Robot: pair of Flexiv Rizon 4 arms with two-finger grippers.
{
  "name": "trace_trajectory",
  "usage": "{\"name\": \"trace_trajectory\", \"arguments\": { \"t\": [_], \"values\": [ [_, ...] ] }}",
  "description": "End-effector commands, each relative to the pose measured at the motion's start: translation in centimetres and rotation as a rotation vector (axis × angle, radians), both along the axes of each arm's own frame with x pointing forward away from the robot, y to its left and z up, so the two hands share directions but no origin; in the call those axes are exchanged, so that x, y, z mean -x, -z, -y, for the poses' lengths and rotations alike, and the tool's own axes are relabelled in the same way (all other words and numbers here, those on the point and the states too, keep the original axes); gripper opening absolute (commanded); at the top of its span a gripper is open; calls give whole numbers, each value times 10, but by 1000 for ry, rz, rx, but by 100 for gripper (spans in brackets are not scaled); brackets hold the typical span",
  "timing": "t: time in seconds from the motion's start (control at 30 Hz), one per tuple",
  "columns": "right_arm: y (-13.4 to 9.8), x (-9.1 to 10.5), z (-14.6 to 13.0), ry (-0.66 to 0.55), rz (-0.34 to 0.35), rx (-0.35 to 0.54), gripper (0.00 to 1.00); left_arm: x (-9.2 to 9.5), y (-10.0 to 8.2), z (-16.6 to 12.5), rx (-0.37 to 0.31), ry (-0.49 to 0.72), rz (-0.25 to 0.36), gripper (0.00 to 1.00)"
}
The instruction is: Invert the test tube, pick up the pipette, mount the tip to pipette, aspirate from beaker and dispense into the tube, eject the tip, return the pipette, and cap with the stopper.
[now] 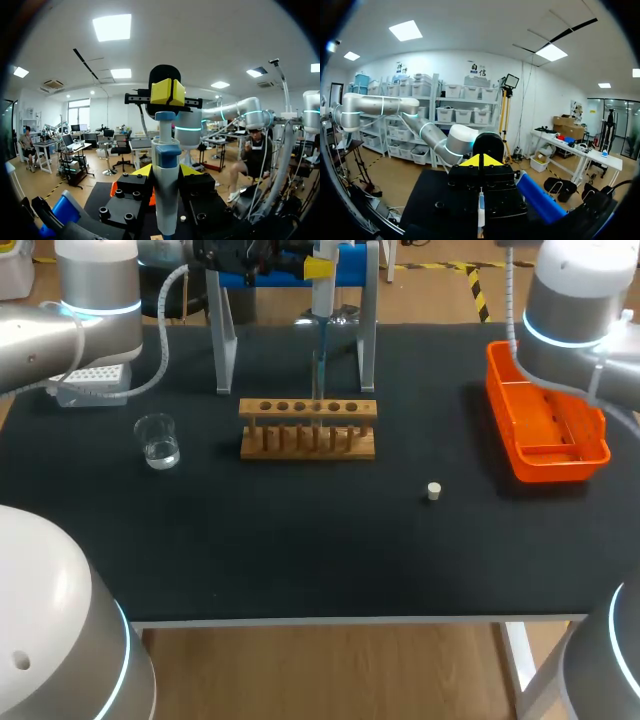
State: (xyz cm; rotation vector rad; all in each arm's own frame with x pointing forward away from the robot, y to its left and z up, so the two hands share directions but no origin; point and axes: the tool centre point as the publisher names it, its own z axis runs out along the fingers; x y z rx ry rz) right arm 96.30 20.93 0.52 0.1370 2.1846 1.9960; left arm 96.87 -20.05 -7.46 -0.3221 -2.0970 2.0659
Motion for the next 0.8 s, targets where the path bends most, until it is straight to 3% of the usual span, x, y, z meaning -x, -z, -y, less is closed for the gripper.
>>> {"name": "trace_trajectory", "arguments": {
  "t": [0.03, 0.8],
  "values": [
    [2, -3, -6, 3, -3, 2, 0, -2, 0, 0, 0, 5, 1, 0],
    [12, -9, -18, 13, 3, -24, 0, -2, 0, 0, 0, 5, 1, 0]
  ]
}}
